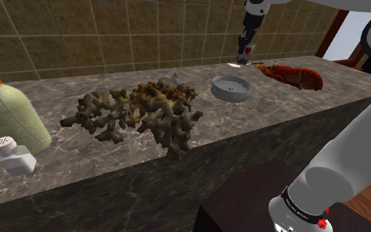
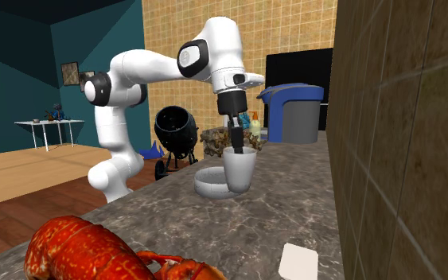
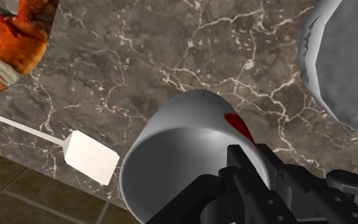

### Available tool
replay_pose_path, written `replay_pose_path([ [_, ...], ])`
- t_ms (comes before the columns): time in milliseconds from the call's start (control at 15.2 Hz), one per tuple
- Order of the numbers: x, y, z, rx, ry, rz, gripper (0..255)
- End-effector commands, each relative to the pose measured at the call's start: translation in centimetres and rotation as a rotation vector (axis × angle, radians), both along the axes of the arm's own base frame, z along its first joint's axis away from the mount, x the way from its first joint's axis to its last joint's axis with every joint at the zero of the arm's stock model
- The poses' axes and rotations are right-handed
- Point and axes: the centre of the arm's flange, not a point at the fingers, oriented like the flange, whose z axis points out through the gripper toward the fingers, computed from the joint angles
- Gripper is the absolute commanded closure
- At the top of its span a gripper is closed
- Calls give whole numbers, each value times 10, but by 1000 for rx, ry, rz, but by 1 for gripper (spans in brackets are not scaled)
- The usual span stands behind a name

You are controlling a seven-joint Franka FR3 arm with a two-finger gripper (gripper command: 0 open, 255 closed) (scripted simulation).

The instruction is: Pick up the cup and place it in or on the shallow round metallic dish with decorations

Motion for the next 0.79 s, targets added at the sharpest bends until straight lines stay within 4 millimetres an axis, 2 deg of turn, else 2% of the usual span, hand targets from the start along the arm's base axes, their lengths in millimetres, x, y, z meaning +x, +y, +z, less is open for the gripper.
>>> replay_pose_path([
  [0, -1, 0, 12, 0, 0, 0, 255],
  [330, -1, 0, 37, 0, 0, 0, 255],
  [726, -31, 72, 47, 0, 0, 0, 255],
])
